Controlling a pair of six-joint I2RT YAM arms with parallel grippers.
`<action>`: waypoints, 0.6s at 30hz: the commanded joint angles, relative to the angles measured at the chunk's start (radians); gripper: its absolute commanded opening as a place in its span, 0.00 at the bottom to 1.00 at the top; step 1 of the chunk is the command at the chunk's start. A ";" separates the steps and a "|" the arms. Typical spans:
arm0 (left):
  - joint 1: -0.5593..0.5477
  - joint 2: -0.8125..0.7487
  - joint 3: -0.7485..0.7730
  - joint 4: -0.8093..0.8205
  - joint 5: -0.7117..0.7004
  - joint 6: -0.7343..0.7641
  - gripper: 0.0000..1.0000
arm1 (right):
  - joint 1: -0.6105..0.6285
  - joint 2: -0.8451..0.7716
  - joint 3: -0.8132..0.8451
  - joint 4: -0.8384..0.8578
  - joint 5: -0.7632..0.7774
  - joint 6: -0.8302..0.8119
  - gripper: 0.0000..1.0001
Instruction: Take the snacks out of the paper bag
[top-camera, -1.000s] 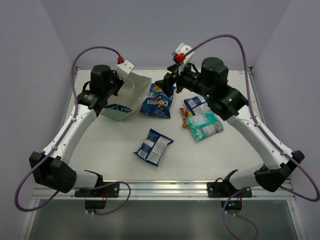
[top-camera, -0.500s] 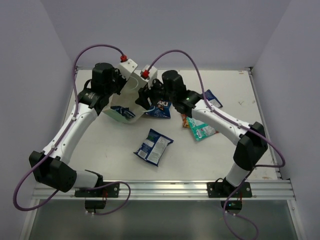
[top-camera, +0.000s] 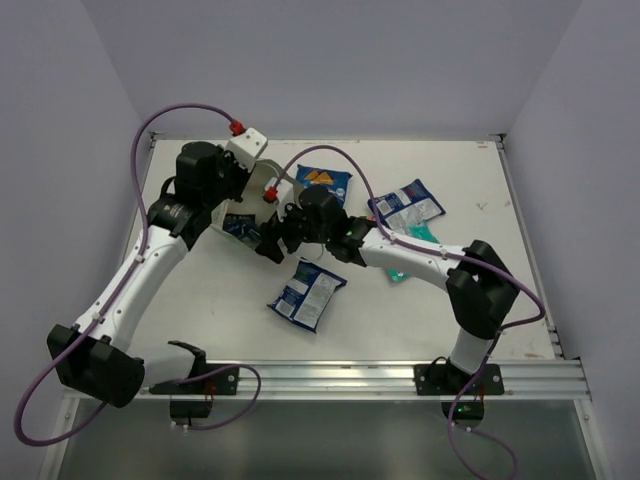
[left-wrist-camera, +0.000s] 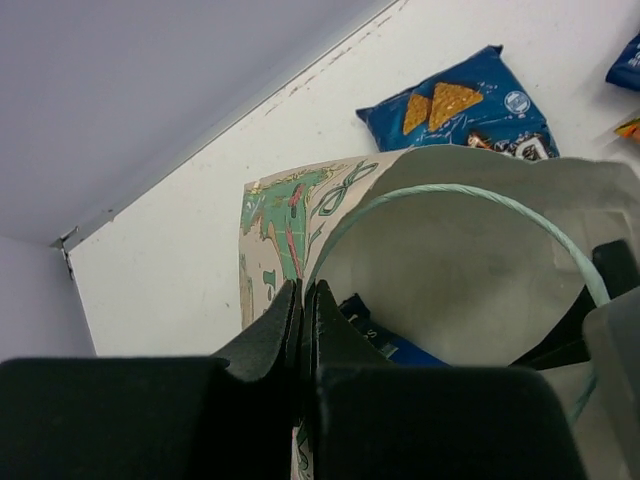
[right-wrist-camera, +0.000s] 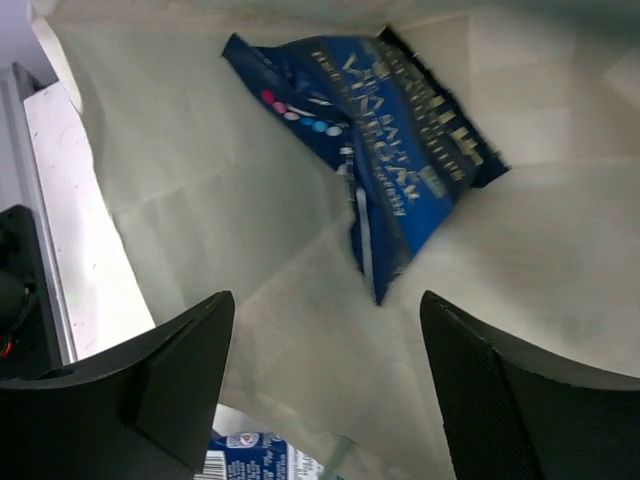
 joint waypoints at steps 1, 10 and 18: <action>-0.002 -0.064 -0.035 0.074 0.036 -0.103 0.00 | 0.037 0.016 -0.025 0.076 0.032 0.032 0.79; -0.002 -0.161 -0.097 0.075 0.172 -0.177 0.00 | 0.042 -0.035 -0.055 0.116 0.092 -0.013 0.79; -0.004 -0.161 -0.097 0.072 0.231 -0.211 0.00 | 0.042 0.069 0.003 0.183 0.141 -0.073 0.78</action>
